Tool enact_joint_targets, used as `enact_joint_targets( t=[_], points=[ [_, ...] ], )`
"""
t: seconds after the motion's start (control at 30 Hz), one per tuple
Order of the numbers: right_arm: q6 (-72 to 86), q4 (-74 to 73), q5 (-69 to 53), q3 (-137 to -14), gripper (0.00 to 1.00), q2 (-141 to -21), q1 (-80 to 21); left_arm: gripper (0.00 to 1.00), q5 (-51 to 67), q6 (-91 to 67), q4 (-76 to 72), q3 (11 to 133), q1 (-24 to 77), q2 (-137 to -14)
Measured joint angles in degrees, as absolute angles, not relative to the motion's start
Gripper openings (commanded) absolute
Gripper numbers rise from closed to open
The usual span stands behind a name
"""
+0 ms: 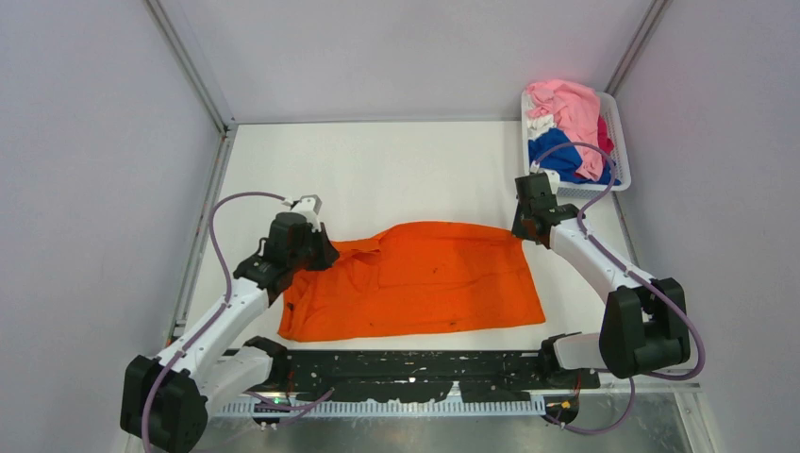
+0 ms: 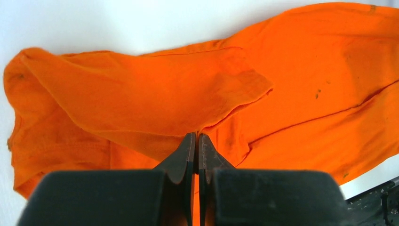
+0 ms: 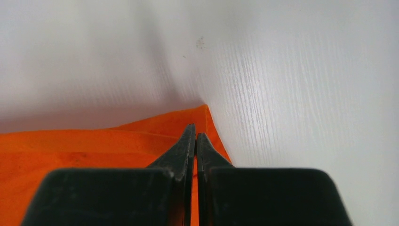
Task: Fold and stack the t-shirts
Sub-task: Fold the other side of the tshirt into a rectangle
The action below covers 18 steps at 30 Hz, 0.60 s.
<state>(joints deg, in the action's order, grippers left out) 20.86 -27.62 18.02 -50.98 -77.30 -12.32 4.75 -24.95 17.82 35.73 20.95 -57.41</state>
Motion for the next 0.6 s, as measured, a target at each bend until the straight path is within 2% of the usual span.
enact_joint_targets(
  t=[0.6],
  points=[
    [19.4,-30.5,19.1,-46.1,0.05,-70.3,-12.6,0.0,3.0,-31.6,29.3,23.4,21.0,-27.9]
  ],
)
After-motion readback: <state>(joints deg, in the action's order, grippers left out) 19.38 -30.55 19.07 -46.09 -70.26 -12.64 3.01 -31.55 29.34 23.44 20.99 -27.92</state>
